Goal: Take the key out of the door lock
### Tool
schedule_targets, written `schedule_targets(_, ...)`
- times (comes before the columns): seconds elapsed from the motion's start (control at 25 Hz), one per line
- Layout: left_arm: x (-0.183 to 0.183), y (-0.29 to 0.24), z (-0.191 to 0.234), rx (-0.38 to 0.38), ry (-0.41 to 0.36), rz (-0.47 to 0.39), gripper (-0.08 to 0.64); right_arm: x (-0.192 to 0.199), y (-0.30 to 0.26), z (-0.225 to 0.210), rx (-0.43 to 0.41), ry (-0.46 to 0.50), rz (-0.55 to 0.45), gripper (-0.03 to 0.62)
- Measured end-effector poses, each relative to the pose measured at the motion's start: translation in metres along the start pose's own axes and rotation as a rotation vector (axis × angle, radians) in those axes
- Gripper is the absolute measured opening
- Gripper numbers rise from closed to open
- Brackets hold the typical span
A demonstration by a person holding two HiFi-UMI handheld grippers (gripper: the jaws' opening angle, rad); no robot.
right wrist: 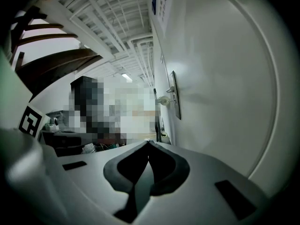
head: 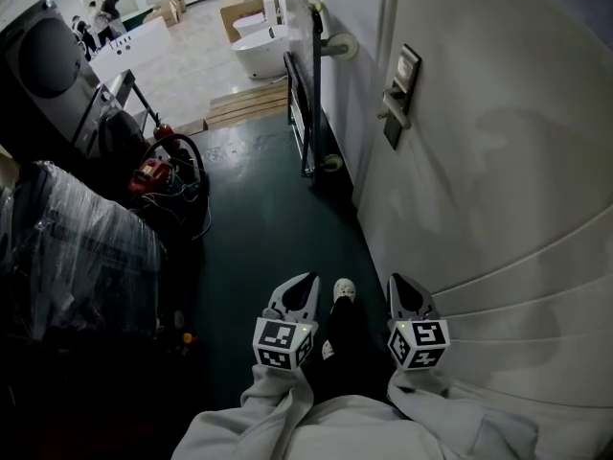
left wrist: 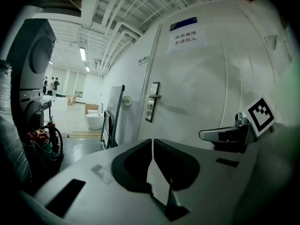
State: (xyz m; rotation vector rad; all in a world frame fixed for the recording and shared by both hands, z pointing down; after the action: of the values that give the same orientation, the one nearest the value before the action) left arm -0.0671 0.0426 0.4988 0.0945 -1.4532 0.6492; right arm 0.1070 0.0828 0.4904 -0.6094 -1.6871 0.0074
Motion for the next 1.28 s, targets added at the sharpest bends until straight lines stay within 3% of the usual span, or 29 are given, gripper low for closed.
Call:
schedule_targets(0.4,-0.027,-0.051,0.013,-0.014,0.006,-0.017,0.017,-0.029,-0.045,-0.029,-0.019,0.011,-0.006,0.052)
schedule_targets(1.28,-0.101,-0.196,0.016,0.049,-0.019,-0.03,0.017,-0.107,-0.137,-0.117,-0.005,0.01,-0.049,0.052)
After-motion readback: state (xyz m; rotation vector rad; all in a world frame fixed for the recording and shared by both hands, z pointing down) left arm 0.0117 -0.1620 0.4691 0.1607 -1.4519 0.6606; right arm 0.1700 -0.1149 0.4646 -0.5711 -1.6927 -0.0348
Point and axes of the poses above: the fingertips, and each gripper's own axes: y backward along the fingers, z to its left, x out of its underside, the point moved 2 cm from there along y, backward along the fingers, and after that the axes turned 14 degrees about -x, right-handed, at the moved point
